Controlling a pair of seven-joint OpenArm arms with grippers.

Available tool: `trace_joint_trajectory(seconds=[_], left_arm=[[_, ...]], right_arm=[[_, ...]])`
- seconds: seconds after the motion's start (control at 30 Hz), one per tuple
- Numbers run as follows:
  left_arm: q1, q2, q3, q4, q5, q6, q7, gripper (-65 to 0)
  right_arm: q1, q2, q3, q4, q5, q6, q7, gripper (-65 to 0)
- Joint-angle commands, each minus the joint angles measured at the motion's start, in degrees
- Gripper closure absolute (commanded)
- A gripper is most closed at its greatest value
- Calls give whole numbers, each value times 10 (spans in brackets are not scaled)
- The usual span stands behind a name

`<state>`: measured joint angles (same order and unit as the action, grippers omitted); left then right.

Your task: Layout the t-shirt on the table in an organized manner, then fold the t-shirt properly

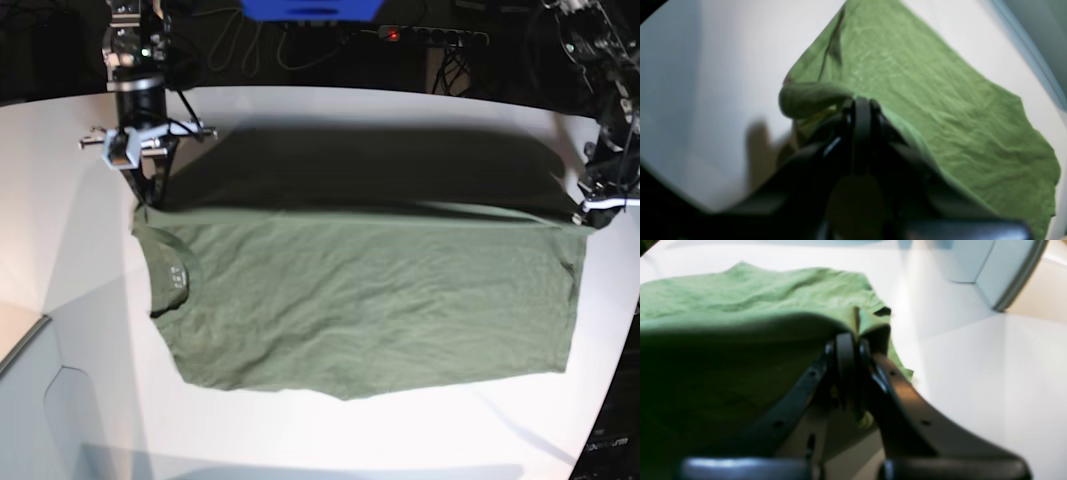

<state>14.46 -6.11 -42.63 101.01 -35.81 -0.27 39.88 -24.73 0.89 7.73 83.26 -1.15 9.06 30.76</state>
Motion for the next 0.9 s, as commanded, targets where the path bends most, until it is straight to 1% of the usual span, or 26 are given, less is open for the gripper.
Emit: trace_joint_trajectory(seconds=[0.0,0.07,0.2,0.27,0.33,0.43,0.5,0.57,0.67,0.7,0.73,0.8,0.87], left_arm=[[4,-10,-11,22,-1,0,-25,0],[18,-10,-19,43,-1,0,-25,0],[42,-10,-39,111,-1,0,-28,0],[41,-10,-52,137,-1,0,-28,0],[32,-12,-63,150,-6,0,-30,0],[-11,-27,-95,150,-58,0,-30,0],[-39,-46,-110,149,-104,0,-28,0],[-70,-68,-114,149,-147,0,-29,0],[-123,-103,-110,149,-199,1,-29,0],[-143,-111,-110,149,-209,2,-27,0],[-159,-113,-110,149,-215,3,-25,0],[-195,-113,-109,149,-214,4,-23,0],[-211,-110,-105,148,-214,4,-23,0]], right_arm=[[-8,4,1,14,11,-8,39,0],[-27,4,1,14,11,-8,80,0],[-65,3,6,14,11,-10,179,0],[-77,3,6,16,11,-11,230,0],[-85,2,7,35,11,-11,270,0],[-83,-4,7,76,11,-11,299,0],[-62,-10,7,113,11,-11,307,0],[-31,-20,5,145,11,-11,303,0],[39,-37,5,181,11,-11,300,0],[61,-44,5,188,11,-9,291,0],[77,-48,5,195,11,-9,280,0],[104,-51,3,203,11,-9,240,0],[117,-51,2,200,11,-9,211,0]])
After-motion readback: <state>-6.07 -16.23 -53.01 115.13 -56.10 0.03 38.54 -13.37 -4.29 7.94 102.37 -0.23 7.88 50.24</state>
